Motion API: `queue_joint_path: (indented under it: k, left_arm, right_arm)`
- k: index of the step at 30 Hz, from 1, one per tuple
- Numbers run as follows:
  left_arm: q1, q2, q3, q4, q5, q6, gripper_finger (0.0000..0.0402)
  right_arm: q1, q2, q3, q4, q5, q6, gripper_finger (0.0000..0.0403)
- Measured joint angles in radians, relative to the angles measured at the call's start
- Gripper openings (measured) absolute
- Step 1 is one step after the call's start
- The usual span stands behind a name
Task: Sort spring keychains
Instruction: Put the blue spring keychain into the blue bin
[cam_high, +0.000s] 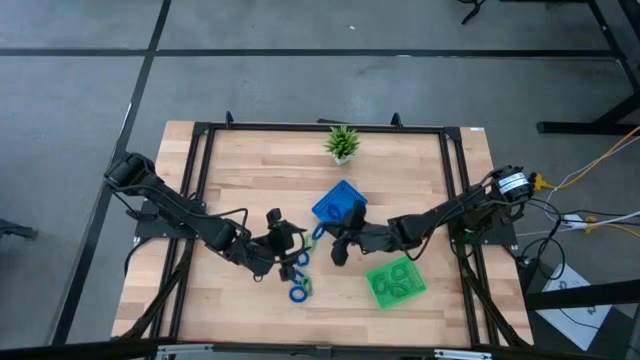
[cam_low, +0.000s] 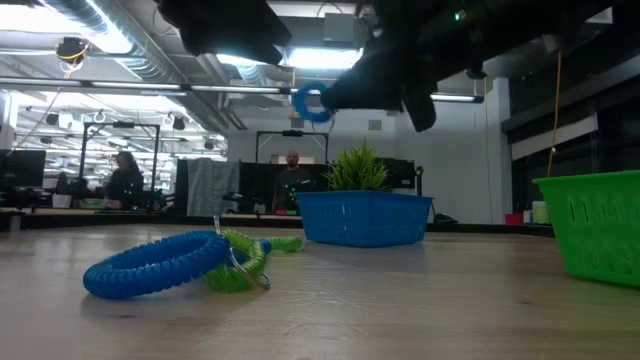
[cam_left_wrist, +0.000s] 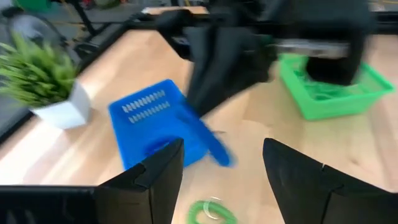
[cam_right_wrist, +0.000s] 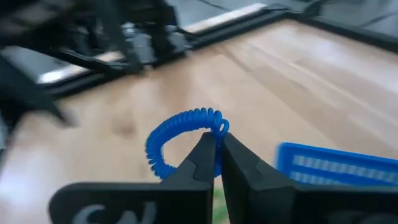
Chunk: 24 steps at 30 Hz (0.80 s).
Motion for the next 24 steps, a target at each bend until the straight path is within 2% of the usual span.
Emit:
queue_joint_path:
  k: [11, 24]
  left_arm:
    - [0.001, 0.0, 0.0, -0.015, 0.183, -0.091, 0.0214]
    - [0.001, 0.0, 0.0, -0.144, 0.404, -0.205, 0.0214]
  right_arm:
    - [0.0, 0.0, 0.0, -0.087, 0.2, -0.007, 0.0016]
    - [-0.006, 0.0, 0.0, -0.24, 0.433, 0.0, 0.0016]
